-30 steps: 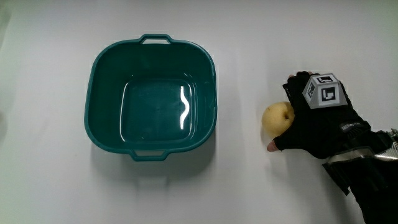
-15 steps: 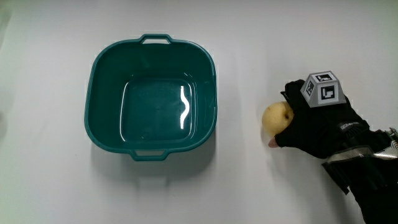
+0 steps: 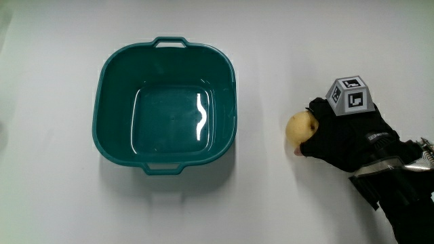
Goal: Pick pear from desk
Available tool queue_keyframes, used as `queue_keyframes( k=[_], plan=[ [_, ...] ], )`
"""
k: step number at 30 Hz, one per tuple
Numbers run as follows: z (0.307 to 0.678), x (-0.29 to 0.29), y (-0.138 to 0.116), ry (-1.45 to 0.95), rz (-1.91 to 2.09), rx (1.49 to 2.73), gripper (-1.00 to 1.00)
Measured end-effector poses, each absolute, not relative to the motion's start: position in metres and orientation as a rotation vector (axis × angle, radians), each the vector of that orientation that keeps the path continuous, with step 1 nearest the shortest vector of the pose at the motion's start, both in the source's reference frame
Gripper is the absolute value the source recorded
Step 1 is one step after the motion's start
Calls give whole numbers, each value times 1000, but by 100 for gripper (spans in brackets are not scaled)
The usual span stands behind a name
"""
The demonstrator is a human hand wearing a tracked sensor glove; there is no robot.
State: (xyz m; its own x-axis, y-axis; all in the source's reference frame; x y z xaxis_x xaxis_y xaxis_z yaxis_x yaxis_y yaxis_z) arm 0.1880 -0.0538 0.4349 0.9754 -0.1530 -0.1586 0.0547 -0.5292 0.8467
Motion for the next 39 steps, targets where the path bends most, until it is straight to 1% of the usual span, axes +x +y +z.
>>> queue_keyframes(
  k=[6,8,9,10,12,14,16,18,30,36,39],
  plan=[
    [445,192,-56,-54,-263,2107,0],
    [448,192,-56,-60,-235,2087,0],
    [447,191,-56,-64,-242,2105,0],
    [449,192,-56,-65,-231,2078,0],
    [448,191,-55,-74,-230,2097,0],
    [448,190,-55,-76,-229,2086,0],
    [447,189,-56,-81,-244,2119,0],
    [446,189,-57,-94,-230,2110,0],
    [446,190,-60,-107,-174,2168,43],
    [449,190,-60,-114,-157,2163,64],
    [448,188,-61,-121,-177,2191,75]
  ],
)
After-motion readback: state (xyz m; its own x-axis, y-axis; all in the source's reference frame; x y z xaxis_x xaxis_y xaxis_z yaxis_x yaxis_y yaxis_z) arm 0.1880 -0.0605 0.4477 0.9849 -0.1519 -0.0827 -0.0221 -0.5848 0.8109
